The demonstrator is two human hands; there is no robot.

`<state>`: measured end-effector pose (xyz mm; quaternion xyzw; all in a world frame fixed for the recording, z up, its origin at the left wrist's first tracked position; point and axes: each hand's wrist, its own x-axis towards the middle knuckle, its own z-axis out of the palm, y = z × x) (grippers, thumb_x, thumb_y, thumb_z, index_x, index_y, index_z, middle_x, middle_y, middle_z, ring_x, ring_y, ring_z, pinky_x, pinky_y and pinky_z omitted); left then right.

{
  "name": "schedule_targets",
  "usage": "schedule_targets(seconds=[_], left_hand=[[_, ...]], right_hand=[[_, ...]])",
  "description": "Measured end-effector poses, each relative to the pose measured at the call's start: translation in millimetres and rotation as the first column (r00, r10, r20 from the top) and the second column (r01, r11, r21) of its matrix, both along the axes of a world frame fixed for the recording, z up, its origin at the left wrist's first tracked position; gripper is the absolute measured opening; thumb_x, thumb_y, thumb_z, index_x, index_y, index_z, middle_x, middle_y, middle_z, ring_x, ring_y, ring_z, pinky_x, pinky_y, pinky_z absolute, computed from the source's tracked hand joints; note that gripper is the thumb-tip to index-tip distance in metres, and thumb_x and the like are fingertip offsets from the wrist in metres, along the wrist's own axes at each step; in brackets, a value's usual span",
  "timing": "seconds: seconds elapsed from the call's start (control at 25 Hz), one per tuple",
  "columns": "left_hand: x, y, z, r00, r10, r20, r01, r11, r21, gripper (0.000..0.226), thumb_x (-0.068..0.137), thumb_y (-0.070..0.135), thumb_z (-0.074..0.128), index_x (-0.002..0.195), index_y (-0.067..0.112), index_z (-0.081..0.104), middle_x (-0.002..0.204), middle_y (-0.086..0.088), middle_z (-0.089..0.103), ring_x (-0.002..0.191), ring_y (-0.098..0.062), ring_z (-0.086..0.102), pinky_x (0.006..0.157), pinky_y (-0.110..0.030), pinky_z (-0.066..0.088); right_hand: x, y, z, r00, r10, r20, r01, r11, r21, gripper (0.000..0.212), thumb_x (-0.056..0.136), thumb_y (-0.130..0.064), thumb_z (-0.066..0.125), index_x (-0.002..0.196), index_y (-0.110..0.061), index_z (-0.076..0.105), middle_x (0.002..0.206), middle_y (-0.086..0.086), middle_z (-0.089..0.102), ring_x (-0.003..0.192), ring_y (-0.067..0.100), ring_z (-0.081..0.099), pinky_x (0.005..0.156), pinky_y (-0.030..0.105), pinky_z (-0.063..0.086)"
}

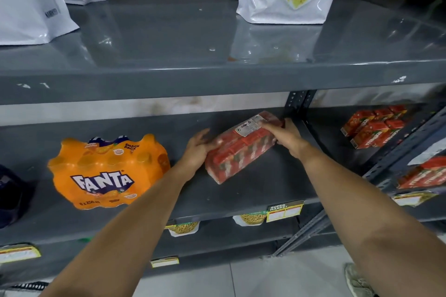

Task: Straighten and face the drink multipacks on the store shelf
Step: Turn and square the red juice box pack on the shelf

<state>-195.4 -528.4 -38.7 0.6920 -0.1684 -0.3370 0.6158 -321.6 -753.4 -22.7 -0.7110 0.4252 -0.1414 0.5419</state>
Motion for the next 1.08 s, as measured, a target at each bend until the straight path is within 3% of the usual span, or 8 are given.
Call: schedule_targets(seconds=[0.12,0.2,0.32,0.48,0.6,0.8,0.96,1.08], left_hand=[[-12.8,-0.9,-3.6,0.991,0.129,-0.028,-0.127,0.99,0.058,0.051,0.097,0.037,0.058,0.141,0.016,0.043,0.111,-0.002,0.067,0.08,-0.013,0.071,0.06,-0.02,0.054],[-23.0,-6.7,-4.4,0.98,0.165,-0.112,-0.16,0.986,0.049,0.038,0.099,0.04,0.054,0.128,0.017,0.047,0.091,0.0,0.069,0.069,-0.013,0.07,0.055,-0.024,0.053],[-29.0,-12.6,-2.7,0.98,0.09,-0.178,-0.089,0.996,0.016,0.03,0.098,0.036,0.057,0.117,0.017,0.045,0.098,-0.009,0.071,0.074,-0.019,0.071,0.066,-0.032,0.056],[-43.2,-24.5,-7.5,0.983,-0.166,-0.075,0.172,0.98,0.095,0.055,0.09,0.038,0.068,0.127,0.01,0.039,0.114,-0.014,0.07,0.093,-0.025,0.072,0.086,-0.038,0.057],[-52.3,-36.7,-9.9,0.958,-0.284,-0.045,0.288,0.94,0.184,0.071,0.082,0.054,0.07,0.131,0.012,0.039,0.118,-0.009,0.07,0.102,-0.023,0.071,0.095,-0.039,0.054],[-40.5,-56.8,-33.5,0.923,-0.385,-0.007,0.371,0.885,0.282,0.123,0.036,0.091,0.068,0.132,0.018,0.05,0.108,-0.001,0.077,0.095,-0.019,0.076,0.098,-0.044,0.054],[-47.9,-52.3,-18.8,0.914,-0.405,0.011,0.383,0.872,0.307,0.107,0.047,0.086,0.063,0.13,0.019,0.053,0.106,0.0,0.078,0.095,-0.019,0.076,0.098,-0.044,0.053],[-51.0,-48.4,-11.2,0.901,-0.433,0.022,0.407,0.862,0.3,0.091,0.061,0.08,0.061,0.128,0.019,0.056,0.107,-0.001,0.077,0.097,-0.019,0.075,0.099,-0.044,0.052]], right_hand=[[-23.3,6.7,-12.1,0.997,-0.068,-0.04,0.064,0.995,-0.082,0.073,0.061,-0.071,0.077,0.109,-0.018,0.067,0.099,-0.001,0.074,0.093,0.015,0.07,0.085,0.031,0.053],[-33.7,12.5,-15.4,0.994,-0.106,-0.014,0.104,0.987,-0.121,0.052,0.07,-0.067,0.075,0.093,-0.02,0.074,0.09,-0.003,0.075,0.085,0.01,0.069,0.074,0.025,0.049],[-47.7,13.2,-11.9,0.989,-0.151,0.003,0.15,0.983,-0.107,0.048,0.069,-0.066,0.076,0.084,-0.021,0.075,0.086,-0.004,0.077,0.084,0.011,0.071,0.079,0.026,0.052],[-84.7,2.6,-11.4,0.972,-0.233,0.02,0.234,0.97,-0.068,0.058,0.055,-0.073,0.08,0.082,-0.021,0.074,0.088,-0.002,0.078,0.087,0.015,0.073,0.094,0.038,0.056],[-110.6,-6.6,-12.9,0.969,-0.247,-0.014,0.246,0.968,-0.047,0.087,0.033,-0.087,0.075,0.086,-0.018,0.076,0.089,0.0,0.079,0.09,0.018,0.074,0.095,0.043,0.057],[-130.3,-11.4,-17.7,0.956,-0.286,-0.066,0.285,0.958,-0.032,0.106,0.032,-0.091,0.074,0.107,-0.016,0.071,0.101,0.002,0.077,0.095,0.02,0.072,0.096,0.043,0.056],[-130.7,-12.9,-19.6,0.956,-0.282,-0.076,0.281,0.959,-0.024,0.111,0.034,-0.094,0.07,0.114,-0.016,0.068,0.107,0.001,0.074,0.098,0.02,0.07,0.096,0.042,0.055],[-132.4,3.4,-7.6,0.96,-0.276,-0.054,0.273,0.96,-0.057,0.077,0.054,-0.082,0.074,0.093,-0.016,0.073,0.094,0.002,0.076,0.09,0.02,0.071,0.088,0.036,0.055]])
